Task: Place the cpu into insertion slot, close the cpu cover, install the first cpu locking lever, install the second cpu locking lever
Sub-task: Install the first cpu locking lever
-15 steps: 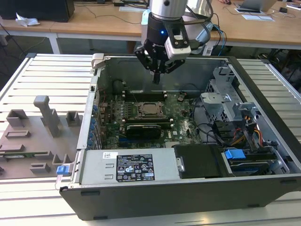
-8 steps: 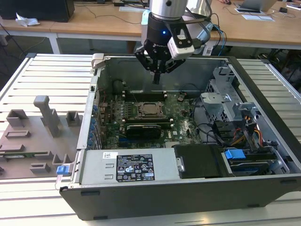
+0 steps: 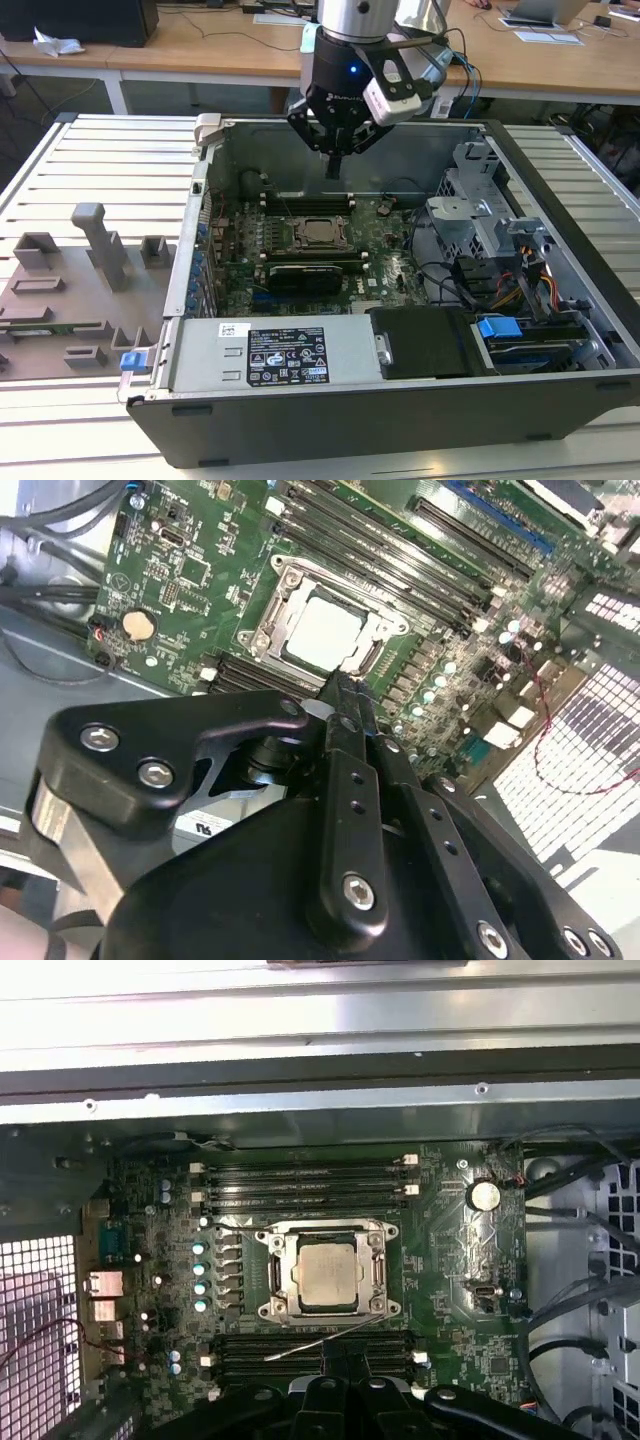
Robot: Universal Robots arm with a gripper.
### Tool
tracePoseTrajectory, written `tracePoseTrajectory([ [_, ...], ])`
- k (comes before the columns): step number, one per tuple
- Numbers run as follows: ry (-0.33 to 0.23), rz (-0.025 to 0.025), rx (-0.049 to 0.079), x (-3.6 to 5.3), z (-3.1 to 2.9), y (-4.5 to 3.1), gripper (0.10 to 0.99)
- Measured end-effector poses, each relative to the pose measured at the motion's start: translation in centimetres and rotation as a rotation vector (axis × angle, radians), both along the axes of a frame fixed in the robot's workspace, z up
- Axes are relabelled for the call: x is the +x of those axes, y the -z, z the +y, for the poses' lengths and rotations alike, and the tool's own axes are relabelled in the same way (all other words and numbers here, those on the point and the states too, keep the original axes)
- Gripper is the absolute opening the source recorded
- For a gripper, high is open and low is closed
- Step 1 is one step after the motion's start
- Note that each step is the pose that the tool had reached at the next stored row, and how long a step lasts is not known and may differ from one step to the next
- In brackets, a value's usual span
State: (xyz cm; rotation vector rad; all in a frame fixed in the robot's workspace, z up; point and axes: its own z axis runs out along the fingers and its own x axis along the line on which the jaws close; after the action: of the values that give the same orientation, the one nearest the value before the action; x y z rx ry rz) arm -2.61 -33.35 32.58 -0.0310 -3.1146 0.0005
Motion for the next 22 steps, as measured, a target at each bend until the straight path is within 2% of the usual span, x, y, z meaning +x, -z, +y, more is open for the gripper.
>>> tracePoseTrajectory([
  [4,-0.065,0.0000,0.000,0.00,0.00,0.00,0.106],
  [13,-0.175,0.0000,0.000,0.00,0.00,0.00,0.106],
  [16,-0.256,0.0000,0.000,0.00,0.00,0.00,0.106],
  [19,-0.257,-0.0002,0.001,-0.01,0.00,0.00,0.106],
  [21,-0.253,-0.0026,0.021,-0.05,0.00,0.00,0.106],
  [22,-0.246,-0.0048,0.036,-0.05,0.00,0.00,0.106],
])
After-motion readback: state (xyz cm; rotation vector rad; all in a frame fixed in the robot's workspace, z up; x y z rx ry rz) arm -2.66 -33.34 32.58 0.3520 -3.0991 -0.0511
